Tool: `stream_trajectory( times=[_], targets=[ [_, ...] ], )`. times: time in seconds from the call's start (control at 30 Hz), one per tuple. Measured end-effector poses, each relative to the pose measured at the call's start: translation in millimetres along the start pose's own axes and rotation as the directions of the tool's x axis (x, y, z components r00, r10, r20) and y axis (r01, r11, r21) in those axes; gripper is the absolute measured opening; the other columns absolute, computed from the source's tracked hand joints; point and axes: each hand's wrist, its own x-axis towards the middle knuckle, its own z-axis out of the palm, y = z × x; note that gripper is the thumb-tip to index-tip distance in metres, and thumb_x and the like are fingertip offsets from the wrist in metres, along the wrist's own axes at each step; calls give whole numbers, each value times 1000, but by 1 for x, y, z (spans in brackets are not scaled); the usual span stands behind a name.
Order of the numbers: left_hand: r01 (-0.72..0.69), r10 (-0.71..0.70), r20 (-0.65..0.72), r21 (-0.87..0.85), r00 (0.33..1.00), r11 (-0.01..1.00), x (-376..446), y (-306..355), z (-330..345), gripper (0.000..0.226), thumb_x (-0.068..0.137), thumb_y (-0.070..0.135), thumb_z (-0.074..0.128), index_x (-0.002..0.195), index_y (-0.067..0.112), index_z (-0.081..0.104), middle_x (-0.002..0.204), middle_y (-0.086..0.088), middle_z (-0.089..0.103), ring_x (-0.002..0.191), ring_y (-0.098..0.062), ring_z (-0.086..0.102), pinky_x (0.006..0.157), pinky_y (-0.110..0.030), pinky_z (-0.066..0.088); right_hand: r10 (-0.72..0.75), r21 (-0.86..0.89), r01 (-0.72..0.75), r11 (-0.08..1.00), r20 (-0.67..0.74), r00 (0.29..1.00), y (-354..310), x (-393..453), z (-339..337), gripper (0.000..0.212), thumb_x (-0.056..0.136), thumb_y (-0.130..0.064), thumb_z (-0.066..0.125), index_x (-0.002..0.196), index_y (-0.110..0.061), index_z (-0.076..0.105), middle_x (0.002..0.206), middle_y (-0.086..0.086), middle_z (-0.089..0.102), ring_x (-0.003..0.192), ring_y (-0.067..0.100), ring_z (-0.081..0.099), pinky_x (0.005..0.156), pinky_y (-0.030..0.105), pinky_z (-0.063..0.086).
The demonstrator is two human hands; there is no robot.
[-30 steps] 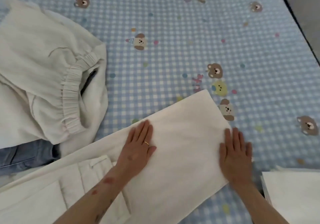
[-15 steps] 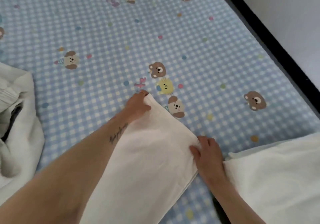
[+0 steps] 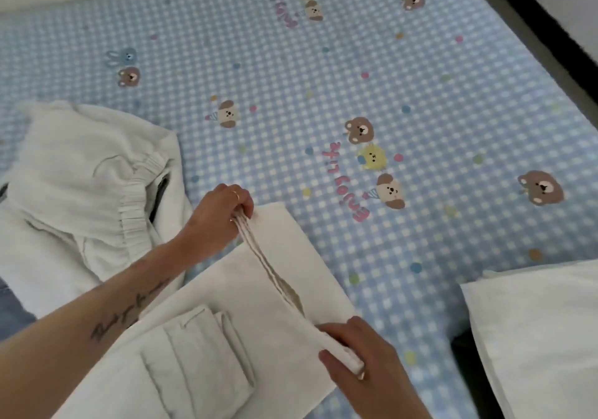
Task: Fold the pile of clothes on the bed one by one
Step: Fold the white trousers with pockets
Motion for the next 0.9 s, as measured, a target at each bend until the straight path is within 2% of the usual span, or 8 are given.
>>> stream_trajectory(
  times=[0.17,0.23,0.27,0.33,0.4,0.5,0.67,0.9],
  targets=[
    [9,3,-64,191,998,982,-154,-79,-27,35,51,-3,46,77,19,54,79,-2,63,78,-20,48,66,-34,39,-125,-188,143,972,105,987,-62,-31,118,38,71,-9,80,108,-14,71,98,19,69,102,-5,51,85,-12,18],
    [16,-2,-58,246,998,969,-208,-106,-28,31,58,4,43,81,25,44,83,-2,63,82,-20,48,65,-34,43,108,-375,-53,926,127,986,-90,-40,146,36,86,22,35,120,24,46,113,55,43,116,29,55,84,8,31],
    [25,-9,-61,264,998,964,-232,-117,-29,28,61,6,42,82,25,42,84,-3,63,84,-20,48,66,-34,42,202,-451,-166,877,33,979,-98,-40,164,33,66,34,24,88,40,47,86,64,39,94,53,60,75,30,34],
    [33,-14,-69,286,997,958,-276,-138,-28,29,61,2,43,83,21,46,87,-5,63,87,-20,47,71,-31,36,241,-276,-273,921,-146,959,-113,-50,219,24,39,34,29,46,30,52,55,52,42,57,62,53,61,41,30],
    [32,-5,-84,328,996,944,-310,-153,-27,30,60,-2,44,83,15,53,89,-6,64,90,-22,48,75,-29,35,312,-271,-273,923,112,944,-116,-69,236,28,62,31,44,81,26,63,84,47,56,87,54,60,77,47,38],
    [84,-45,-108,384,993,919,-357,-178,-27,41,50,-12,72,84,10,63,93,-8,67,92,-28,56,82,-31,40,111,-178,-45,983,380,918,-93,-93,282,38,95,-21,54,133,-18,53,138,6,48,125,5,44,103,10,21],
    [188,-166,-91,395,982,899,-409,-210,-22,55,41,-11,85,91,3,69,100,-12,69,94,-33,64,80,-38,54,-171,-363,331,871,408,897,-87,-109,355,50,11,-38,96,53,-29,71,51,-8,57,49,2,59,56,9,47],
    [388,-332,-302,152,894,909,-413,-175,22,44,74,-12,39,111,-11,62,125,-26,57,119,-44,52,94,-50,48,-281,-387,470,793,452,846,-72,-97,365,49,73,-61,66,104,-24,70,93,-5,67,86,7,65,79,18,50]
  ],
)
